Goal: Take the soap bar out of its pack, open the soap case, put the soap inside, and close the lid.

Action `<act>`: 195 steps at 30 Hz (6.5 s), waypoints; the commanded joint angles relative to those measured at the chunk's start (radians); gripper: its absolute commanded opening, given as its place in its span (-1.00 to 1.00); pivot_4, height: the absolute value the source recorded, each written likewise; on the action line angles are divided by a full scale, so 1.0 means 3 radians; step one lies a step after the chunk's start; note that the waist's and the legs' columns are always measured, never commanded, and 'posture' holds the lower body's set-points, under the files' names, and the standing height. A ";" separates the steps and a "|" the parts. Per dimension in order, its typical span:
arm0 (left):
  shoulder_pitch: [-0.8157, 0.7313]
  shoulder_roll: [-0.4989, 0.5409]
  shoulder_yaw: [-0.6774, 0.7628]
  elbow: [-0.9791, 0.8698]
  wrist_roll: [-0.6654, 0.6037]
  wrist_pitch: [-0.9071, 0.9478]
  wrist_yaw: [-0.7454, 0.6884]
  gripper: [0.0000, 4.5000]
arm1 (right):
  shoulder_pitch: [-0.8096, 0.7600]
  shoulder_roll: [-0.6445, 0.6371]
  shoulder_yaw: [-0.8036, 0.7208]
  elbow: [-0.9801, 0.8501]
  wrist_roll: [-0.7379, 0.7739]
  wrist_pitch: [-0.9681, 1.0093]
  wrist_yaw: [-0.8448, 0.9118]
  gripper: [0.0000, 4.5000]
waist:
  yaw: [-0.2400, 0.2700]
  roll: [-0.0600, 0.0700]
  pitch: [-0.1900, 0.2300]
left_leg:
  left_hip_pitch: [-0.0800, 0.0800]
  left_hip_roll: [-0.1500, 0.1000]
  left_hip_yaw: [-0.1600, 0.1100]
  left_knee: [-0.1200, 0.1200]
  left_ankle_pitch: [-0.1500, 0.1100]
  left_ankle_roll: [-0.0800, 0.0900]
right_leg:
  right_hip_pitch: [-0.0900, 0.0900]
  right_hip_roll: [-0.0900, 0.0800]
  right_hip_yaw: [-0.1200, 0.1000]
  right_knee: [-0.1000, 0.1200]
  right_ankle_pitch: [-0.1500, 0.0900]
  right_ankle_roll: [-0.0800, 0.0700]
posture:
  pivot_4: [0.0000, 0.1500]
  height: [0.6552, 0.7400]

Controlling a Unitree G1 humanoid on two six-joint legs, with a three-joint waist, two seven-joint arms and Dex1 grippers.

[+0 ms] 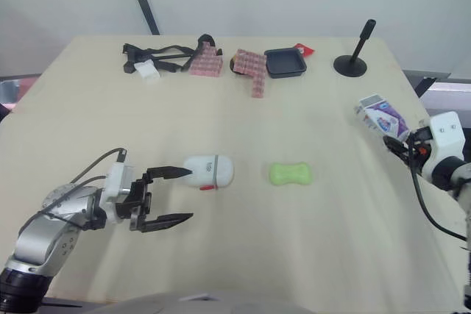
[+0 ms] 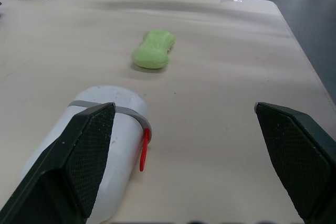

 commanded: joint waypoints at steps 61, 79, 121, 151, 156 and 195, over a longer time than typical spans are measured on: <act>0.0075 -0.0064 0.0006 -0.0033 0.0046 -0.0271 -0.0004 1.00 | 0.0210 -0.0032 0.0121 -0.0805 0.0385 -0.0432 0.0540 1.00 | -0.0082 0.0001 0.0002 | 0.0073 -0.0008 0.0001 -0.0094 0.0024 -0.0060 | 0.0079 0.0001 0.0002 -0.0051 0.0010 0.0019 | 1.00 1.00; -0.0096 -0.0042 -0.0074 0.0021 0.0127 -0.0092 0.0135 1.00 | 0.1081 -0.0232 0.0849 -0.0115 0.0417 -0.2664 0.3082 1.00 | -0.0121 -0.0002 0.0002 | 0.0061 -0.0007 -0.0002 -0.0088 0.0012 -0.0015 | 0.0079 -0.0004 -0.0007 -0.0063 0.0000 0.0001 | 1.00 1.00; -0.1691 0.0278 -0.0882 0.1310 0.1277 -0.0167 -0.0352 1.00 | 0.0962 -0.0397 0.1021 -0.0345 0.0506 -0.2433 0.2812 1.00 | -0.0087 -0.0003 0.0002 | 0.0043 -0.0011 -0.0007 -0.0074 0.0014 -0.0004 | 0.0063 -0.0010 -0.0015 -0.0046 -0.0007 -0.0013 | 1.00 1.00; -0.1800 0.0027 -0.1006 0.1628 0.1620 -0.0499 -0.0169 1.00 | 0.1045 -0.0413 0.0983 -0.0315 0.0516 -0.2481 0.2707 1.00 | -0.0079 -0.0005 0.0004 | 0.0040 -0.0011 -0.0008 -0.0070 0.0014 -0.0004 | 0.0063 -0.0011 -0.0016 -0.0045 -0.0007 -0.0013 | 1.00 1.00; -0.1832 -0.0015 -0.1019 0.1717 0.1654 -0.0604 -0.0180 1.00 | 0.1043 -0.0409 0.0990 -0.0307 0.0512 -0.2486 0.2693 1.00 | -0.0081 -0.0005 0.0004 | 0.0040 -0.0011 -0.0008 -0.0070 0.0014 -0.0004 | 0.0063 -0.0011 -0.0016 -0.0044 -0.0007 -0.0013 | 1.00 1.00; -0.1595 -0.0483 -0.0741 0.1332 0.1332 -0.1791 0.0291 0.55 | 0.0413 -0.0973 0.0687 -0.0961 0.3002 0.0524 0.0978 1.00 | -0.0059 -0.0006 0.0006 | 0.0039 -0.0011 -0.0010 -0.0069 0.0014 -0.0003 | 0.0062 -0.0012 -0.0018 -0.0045 -0.0007 -0.0012 | 1.00 1.00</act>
